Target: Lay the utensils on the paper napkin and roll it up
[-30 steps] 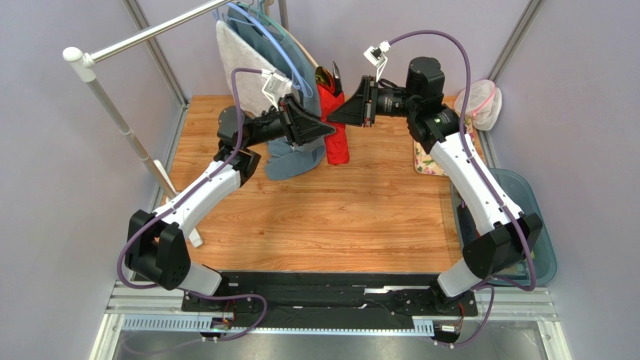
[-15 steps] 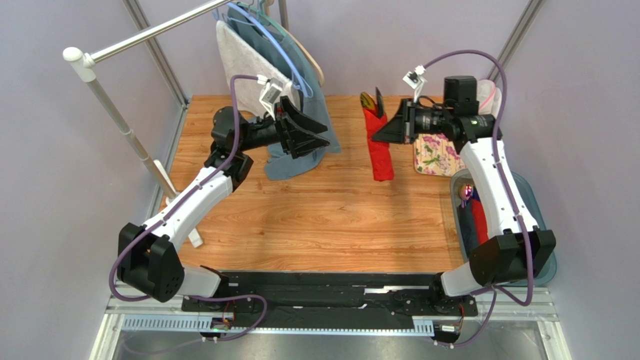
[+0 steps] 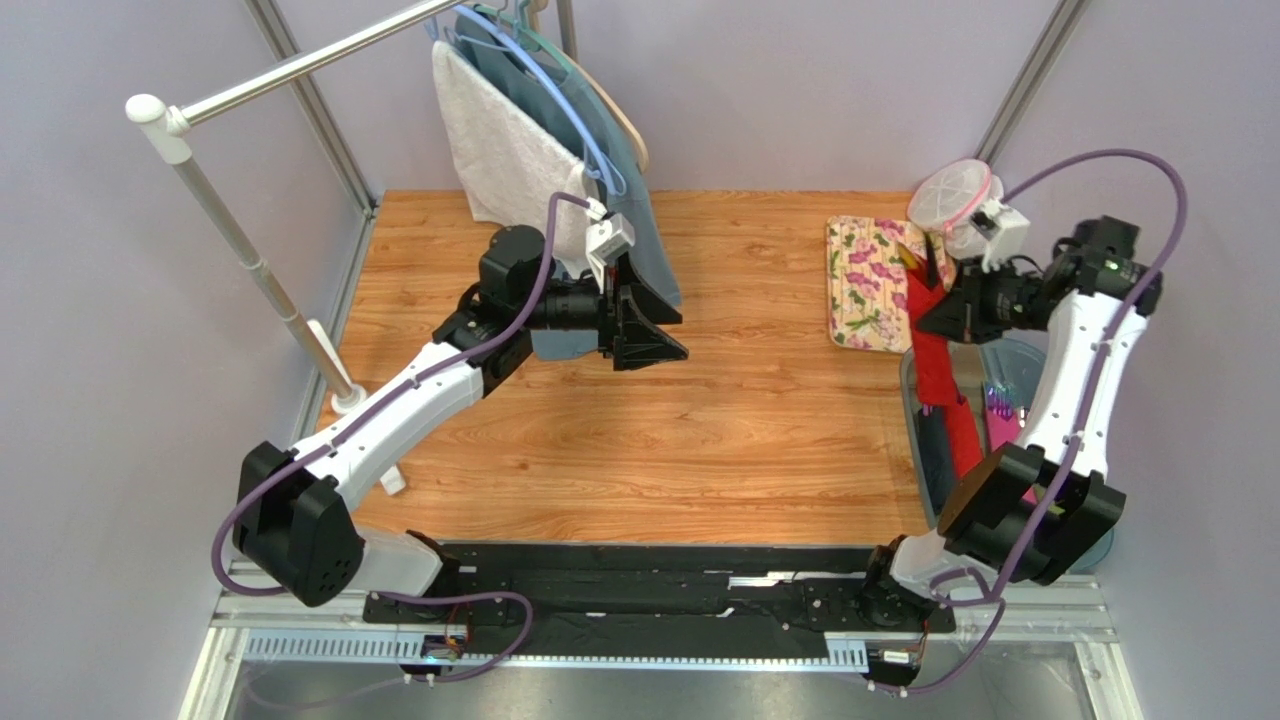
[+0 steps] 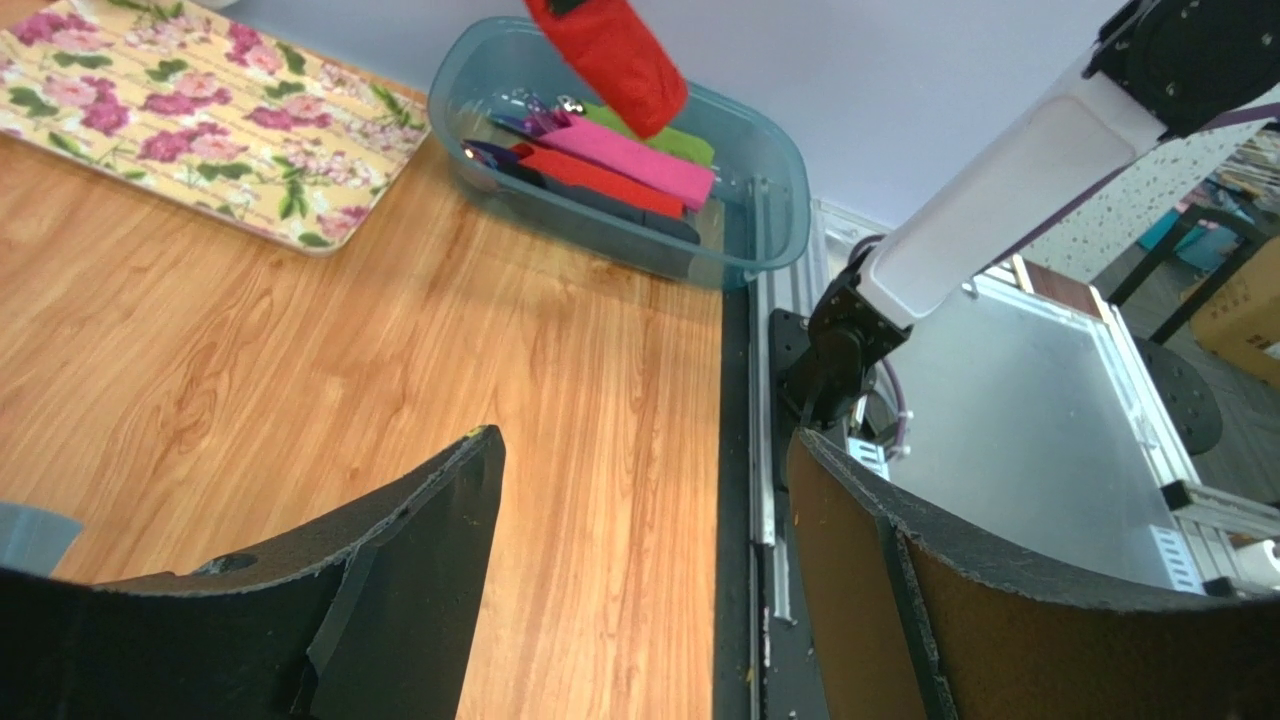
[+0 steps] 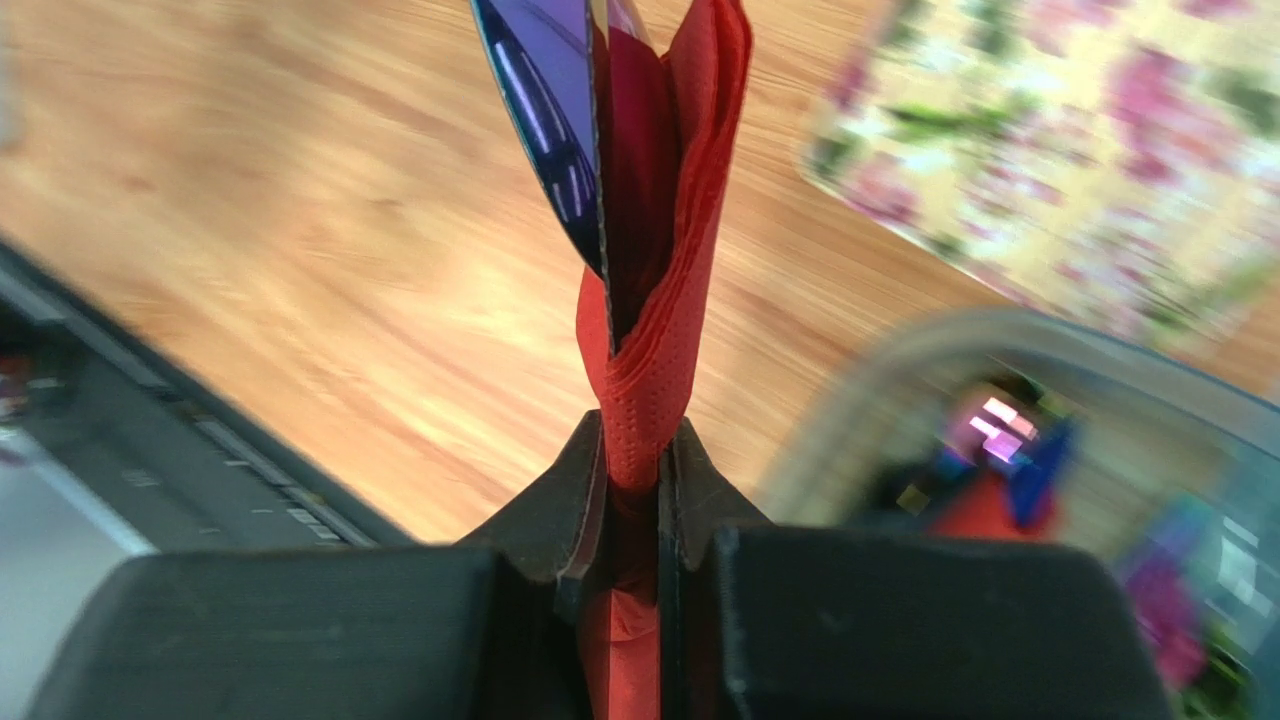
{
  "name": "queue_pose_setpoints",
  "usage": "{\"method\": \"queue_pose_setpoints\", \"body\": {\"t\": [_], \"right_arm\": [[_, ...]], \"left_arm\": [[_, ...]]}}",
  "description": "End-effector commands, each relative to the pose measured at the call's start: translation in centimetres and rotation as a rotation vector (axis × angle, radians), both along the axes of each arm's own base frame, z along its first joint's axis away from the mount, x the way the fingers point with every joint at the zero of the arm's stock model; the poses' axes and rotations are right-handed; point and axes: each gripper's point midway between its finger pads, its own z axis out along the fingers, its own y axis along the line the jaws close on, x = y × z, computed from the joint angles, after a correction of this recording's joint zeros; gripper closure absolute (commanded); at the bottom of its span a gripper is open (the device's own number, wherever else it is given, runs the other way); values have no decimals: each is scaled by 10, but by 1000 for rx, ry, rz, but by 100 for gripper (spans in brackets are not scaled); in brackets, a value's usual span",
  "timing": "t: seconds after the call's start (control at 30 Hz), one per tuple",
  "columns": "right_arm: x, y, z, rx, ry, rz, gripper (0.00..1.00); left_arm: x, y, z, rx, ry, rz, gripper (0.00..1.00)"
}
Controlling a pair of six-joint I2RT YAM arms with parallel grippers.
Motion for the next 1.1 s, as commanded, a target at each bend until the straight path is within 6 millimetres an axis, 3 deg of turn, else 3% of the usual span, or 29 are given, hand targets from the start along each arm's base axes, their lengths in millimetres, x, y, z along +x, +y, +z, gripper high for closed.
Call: {"method": "queue_pose_setpoints", "body": {"t": [0.0,0.17,0.27,0.43,0.53,0.63,0.8,1.07], "right_arm": [[-78,-19,-20,-53,196,12,100],[-90,-55,-50,-38,272,-56,100],[-89,-63,-61,32,307,-92,100],[-90,-63,-87,128,397,-132,100],[-85,-67,-99,138,406,-164,100],[-85,-73,-110,127,435,-174,100],[-86,-77,-117,125,453,-174,100],[-85,-66,-128,217,489,-194,100]], "left_arm": [[-3,3,13,4,-75,-15,23],[-1,0,12,20,-46,-27,23],[-1,0,9,32,-30,-26,23],[1,6,-9,101,-3,4,21],[-2,10,-19,143,10,11,12],[-3,14,-27,176,22,19,12],[-1,13,-33,185,34,21,12],[-2,13,-38,200,41,12,12]]}}
